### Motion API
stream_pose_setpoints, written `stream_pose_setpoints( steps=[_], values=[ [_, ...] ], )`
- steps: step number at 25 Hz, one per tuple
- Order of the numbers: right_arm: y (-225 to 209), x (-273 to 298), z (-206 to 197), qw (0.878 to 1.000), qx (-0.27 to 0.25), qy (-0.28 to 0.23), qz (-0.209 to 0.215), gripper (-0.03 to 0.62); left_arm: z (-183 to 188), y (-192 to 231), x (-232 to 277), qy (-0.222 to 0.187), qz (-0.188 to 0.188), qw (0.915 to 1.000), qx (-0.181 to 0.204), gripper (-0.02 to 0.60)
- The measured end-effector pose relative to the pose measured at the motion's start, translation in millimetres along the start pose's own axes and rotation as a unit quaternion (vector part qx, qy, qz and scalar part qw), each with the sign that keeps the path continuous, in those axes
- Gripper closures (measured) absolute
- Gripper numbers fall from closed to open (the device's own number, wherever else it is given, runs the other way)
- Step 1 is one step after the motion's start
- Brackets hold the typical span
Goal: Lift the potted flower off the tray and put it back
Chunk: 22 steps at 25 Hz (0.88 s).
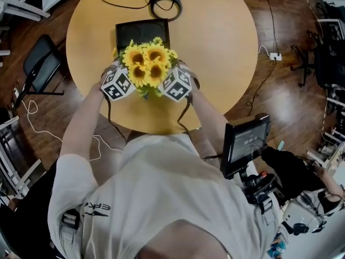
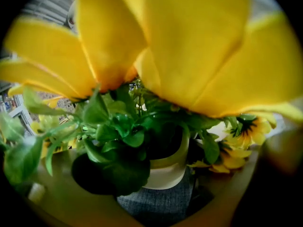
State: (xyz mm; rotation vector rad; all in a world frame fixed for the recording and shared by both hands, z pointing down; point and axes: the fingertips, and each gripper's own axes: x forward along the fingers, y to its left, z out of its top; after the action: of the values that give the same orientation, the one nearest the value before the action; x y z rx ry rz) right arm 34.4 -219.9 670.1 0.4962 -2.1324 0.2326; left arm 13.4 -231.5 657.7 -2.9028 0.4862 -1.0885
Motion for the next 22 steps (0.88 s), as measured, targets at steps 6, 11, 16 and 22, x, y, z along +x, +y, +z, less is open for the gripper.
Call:
stream_pose_setpoints(
  steps=[6, 11, 16, 22],
  values=[
    [2.5, 3.3, -7.2, 1.0, -0.007, 0.0, -0.005, 0.174, -5.9, -5.2, 5.8, 0.002, 0.0, 1.0, -0.008, 0.101],
    [1.3, 3.8, -7.7, 1.0, -0.01, -0.005, -0.01, 0.172, -5.3, -4.5, 6.8, -0.006, 0.002, 1.0, -0.008, 0.101],
    [2.1, 5.8, -8.6, 1.0, -0.01, -0.001, -0.006, 0.166, -7.7, -5.5, 8.0, -0.004, -0.002, 1.0, -0.008, 0.101],
    [-6.2, 0.2, -5.1, 1.0, -0.001, -0.003, -0.013, 0.117, -7.7, -0.6, 1.5, 0.001, 0.024, 0.9996, -0.012, 0.1]
  ],
)
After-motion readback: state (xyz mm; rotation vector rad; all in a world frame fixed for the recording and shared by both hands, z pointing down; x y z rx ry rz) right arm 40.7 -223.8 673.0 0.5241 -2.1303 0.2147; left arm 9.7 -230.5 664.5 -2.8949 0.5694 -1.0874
